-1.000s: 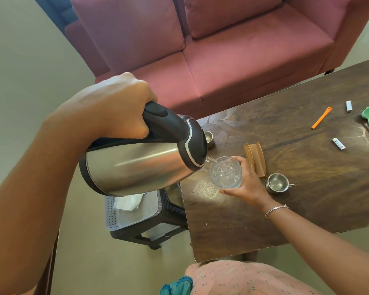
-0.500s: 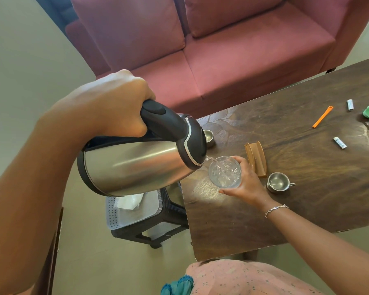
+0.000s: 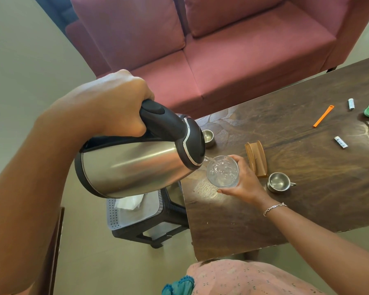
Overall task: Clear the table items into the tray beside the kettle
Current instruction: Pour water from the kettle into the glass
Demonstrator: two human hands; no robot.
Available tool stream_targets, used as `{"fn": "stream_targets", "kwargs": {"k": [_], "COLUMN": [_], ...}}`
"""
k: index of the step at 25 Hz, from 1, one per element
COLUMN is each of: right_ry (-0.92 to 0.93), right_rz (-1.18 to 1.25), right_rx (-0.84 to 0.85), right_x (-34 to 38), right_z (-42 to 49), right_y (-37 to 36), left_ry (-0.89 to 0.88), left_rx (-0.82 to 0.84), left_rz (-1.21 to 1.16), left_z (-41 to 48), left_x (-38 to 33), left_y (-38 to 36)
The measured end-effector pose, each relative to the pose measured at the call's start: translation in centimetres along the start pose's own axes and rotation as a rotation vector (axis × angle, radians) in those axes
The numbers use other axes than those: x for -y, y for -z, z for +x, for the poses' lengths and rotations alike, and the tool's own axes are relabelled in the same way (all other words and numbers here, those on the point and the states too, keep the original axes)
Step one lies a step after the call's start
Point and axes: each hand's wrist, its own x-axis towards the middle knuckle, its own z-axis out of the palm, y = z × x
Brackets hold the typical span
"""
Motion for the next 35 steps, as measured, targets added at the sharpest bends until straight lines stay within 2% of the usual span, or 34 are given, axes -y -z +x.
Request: {"fn": "stream_targets", "kwargs": {"k": [27, 35], "right_ry": [0.025, 0.028], "right_rz": [-0.008, -0.002], "right_rx": [0.043, 0.069], "right_x": [2.5, 3.7], "right_z": [0.9, 1.3], "right_y": [-0.2, -0.7], "left_ry": [0.038, 0.063], "left_rx": [0.029, 0.034], "left_rz": [0.012, -0.089], "left_z": [0.7, -0.3], "left_x": [1.3, 3.6], "left_y": [-0.6, -1.9]}}
